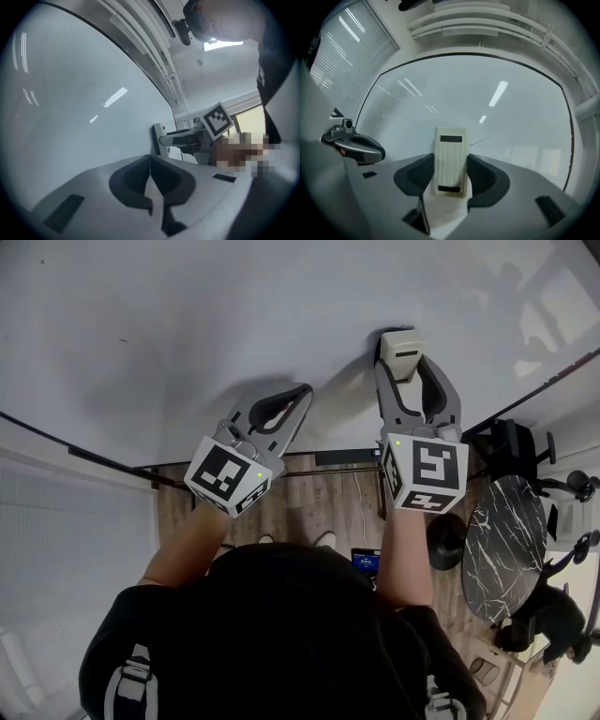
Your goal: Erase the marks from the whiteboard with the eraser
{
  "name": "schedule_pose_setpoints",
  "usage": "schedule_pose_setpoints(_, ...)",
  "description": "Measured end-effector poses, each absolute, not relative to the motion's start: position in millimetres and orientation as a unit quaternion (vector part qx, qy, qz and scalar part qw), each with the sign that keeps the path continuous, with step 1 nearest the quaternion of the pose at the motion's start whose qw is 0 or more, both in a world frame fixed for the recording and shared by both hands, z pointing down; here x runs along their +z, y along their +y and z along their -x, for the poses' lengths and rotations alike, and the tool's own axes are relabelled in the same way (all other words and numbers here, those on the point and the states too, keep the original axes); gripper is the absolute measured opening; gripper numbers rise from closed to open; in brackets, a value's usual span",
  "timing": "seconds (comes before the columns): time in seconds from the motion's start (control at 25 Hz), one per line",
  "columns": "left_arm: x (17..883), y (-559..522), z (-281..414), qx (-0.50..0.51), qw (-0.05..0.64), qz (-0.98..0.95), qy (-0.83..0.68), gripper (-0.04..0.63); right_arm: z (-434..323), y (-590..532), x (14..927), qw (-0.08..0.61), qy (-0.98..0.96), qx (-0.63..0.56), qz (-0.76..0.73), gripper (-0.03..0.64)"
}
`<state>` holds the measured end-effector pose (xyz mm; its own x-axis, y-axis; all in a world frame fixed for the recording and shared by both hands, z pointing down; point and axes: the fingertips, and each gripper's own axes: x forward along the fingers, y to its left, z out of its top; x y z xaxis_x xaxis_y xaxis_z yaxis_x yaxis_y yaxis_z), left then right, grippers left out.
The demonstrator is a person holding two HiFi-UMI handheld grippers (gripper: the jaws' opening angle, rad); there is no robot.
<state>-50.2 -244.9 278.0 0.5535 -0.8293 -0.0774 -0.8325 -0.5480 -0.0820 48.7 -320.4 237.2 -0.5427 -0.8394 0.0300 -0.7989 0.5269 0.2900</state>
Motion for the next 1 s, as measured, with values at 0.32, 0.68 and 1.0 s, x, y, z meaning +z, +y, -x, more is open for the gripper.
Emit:
schedule_pose_setpoints(0.32,278.8,-246.9,52.2,0.015,0.051,0.875,0.48,0.006,-71.4,-334.5,226.7,0.08,-0.865,-0.126,-0.479,0.222)
schedule_pose_setpoints(0.68,281.6,-248.0,43.2,0.011,0.049,0.874,0.483,0.006,-124.1,-353.9,213.2,0.049,-0.848,-0.112,-0.516,0.222)
schedule_pose_setpoints(1.0,282.4,-246.6,39.3,0.009,0.05,0.873,0.485,0.006,-180.3,-375.6,213.2,0.031,-0.821,-0.09,-0.563,0.222)
